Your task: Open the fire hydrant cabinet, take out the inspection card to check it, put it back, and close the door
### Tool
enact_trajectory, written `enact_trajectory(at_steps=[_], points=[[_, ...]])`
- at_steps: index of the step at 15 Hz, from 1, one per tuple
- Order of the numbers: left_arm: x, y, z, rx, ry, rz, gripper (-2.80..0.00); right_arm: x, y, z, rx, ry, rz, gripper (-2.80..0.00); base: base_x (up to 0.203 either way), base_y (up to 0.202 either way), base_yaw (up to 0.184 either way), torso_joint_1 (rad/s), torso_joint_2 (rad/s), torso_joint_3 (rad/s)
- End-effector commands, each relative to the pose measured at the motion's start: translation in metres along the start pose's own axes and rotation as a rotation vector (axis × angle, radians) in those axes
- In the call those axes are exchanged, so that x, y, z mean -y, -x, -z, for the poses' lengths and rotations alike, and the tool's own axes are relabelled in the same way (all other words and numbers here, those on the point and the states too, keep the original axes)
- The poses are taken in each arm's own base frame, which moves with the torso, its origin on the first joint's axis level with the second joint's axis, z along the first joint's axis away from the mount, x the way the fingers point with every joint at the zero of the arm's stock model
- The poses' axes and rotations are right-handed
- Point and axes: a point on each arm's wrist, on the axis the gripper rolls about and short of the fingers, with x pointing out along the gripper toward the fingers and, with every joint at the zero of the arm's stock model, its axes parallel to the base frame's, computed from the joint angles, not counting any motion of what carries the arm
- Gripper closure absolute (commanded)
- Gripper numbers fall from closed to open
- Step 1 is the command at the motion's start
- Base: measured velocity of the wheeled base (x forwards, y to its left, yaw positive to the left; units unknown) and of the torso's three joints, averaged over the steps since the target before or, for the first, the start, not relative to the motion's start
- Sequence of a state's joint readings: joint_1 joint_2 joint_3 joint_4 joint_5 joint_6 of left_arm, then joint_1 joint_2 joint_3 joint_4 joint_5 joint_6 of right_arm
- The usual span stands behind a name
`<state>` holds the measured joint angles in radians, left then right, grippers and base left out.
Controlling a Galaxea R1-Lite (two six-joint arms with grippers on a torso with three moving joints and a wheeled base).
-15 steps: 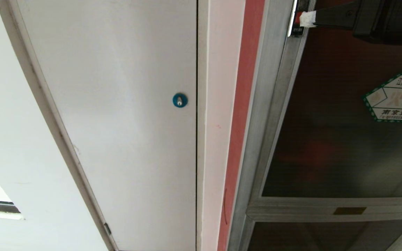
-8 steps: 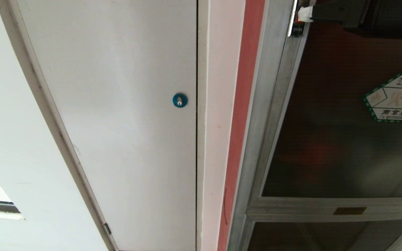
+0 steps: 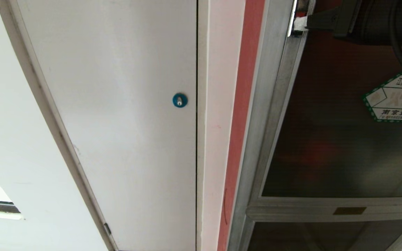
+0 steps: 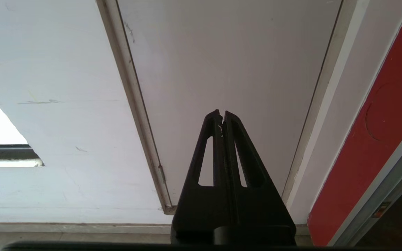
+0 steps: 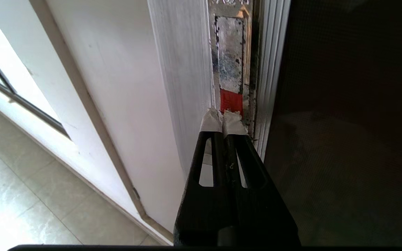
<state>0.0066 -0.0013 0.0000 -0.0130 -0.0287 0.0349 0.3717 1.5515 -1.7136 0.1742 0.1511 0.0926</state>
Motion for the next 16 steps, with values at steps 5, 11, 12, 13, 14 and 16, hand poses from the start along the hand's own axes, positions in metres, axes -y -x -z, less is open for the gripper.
enact_trajectory(at_steps=[5,11,12,13,14,16], points=[[0.0001,-0.0005,0.0021,-0.007,0.000,0.000,0.00,0.0009,-0.0011,0.0010,-0.004,-0.002,0.008,0.00,0.000,0.000,0.000,0.000,0.00,0.000],[0.0001,-0.0005,0.0021,-0.007,0.000,0.001,0.00,0.0015,-0.0038,0.0018,-0.005,0.000,0.013,0.00,0.000,0.000,0.000,0.000,0.00,0.000],[0.0000,-0.0004,0.0017,-0.005,0.000,0.001,0.00,0.0016,-0.0041,0.0014,-0.004,0.000,0.014,0.00,0.000,0.000,0.000,0.000,0.00,0.000],[0.0001,-0.0005,0.0021,-0.007,0.000,0.001,0.00,0.0018,-0.0051,0.0012,-0.002,0.000,0.018,0.00,0.000,0.000,0.000,0.000,0.00,0.000],[0.0001,-0.0005,0.0021,-0.007,0.000,0.000,0.00,0.0020,-0.0055,0.0010,0.001,0.002,0.024,0.00,0.000,0.000,0.000,0.000,0.00,0.000],[0.0001,-0.0005,0.0021,-0.007,0.000,0.001,0.00,0.0023,-0.0061,0.0012,0.001,0.002,0.035,0.00,0.000,0.000,0.000,0.000,0.00,0.000]])
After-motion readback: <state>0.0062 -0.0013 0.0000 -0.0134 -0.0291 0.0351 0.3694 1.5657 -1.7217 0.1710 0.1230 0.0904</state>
